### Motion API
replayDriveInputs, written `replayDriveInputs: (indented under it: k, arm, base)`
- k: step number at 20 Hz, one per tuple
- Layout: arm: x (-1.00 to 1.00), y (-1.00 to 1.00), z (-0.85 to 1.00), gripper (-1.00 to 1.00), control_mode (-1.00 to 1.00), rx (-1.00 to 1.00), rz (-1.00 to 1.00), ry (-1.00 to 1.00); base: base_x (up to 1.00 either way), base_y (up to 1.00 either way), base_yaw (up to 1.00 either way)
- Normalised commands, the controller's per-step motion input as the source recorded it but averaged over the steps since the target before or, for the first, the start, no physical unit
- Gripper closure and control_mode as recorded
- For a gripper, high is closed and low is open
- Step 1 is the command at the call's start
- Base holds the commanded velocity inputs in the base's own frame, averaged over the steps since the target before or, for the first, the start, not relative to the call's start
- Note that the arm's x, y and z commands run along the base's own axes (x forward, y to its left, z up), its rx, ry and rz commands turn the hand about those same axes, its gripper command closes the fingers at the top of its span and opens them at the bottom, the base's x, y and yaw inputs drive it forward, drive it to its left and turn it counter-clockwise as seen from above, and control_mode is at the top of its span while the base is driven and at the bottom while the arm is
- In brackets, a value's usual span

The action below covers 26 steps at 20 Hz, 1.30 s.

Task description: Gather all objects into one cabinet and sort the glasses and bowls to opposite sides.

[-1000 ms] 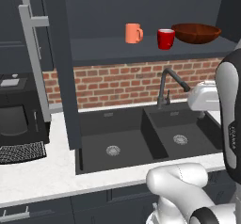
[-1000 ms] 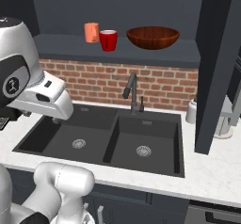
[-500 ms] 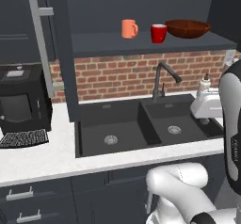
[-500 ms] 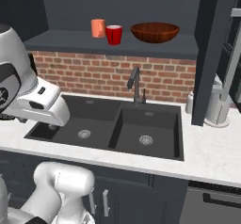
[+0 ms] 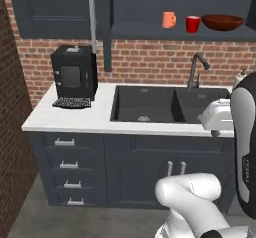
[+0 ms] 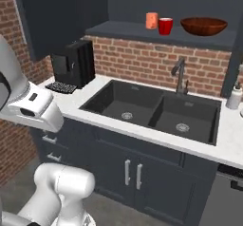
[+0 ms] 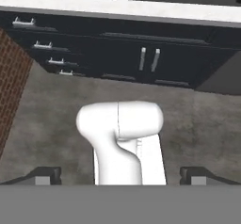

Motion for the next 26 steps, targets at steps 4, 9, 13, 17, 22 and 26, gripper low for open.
replayDriveInputs:
  k: [4,9,13,17,22,26]
  arm:
    - [0.0,0.0,0.0,-1.0,1.0,0.0,0.0,0.0]
    - [0.0,0.0,0.0,-1.0,1.0,0.0,0.0,0.0]
    - [0.0,0.0,0.0,-1.0,1.0,0.0,0.0,0.0]
    - [0.0,0.0,0.0,-1.0,1.0,0.0,0.0,0.0]
    - [0.0,0.0,0.0,-1.0,1.0,0.0,0.0,0.0]
    - [0.0,0.0,0.0,-1.0,1.0,0.0,0.0,0.0]
  base:
    - [-0.31,0.01,0.9]
    - [-0.21,0.02,0.99]
    - [-0.29,0.0,1.0]
    - [-0.26,0.0,1.0]
    - [-0.28,0.0,1.0]
    - [-0.28,0.0,1.0]
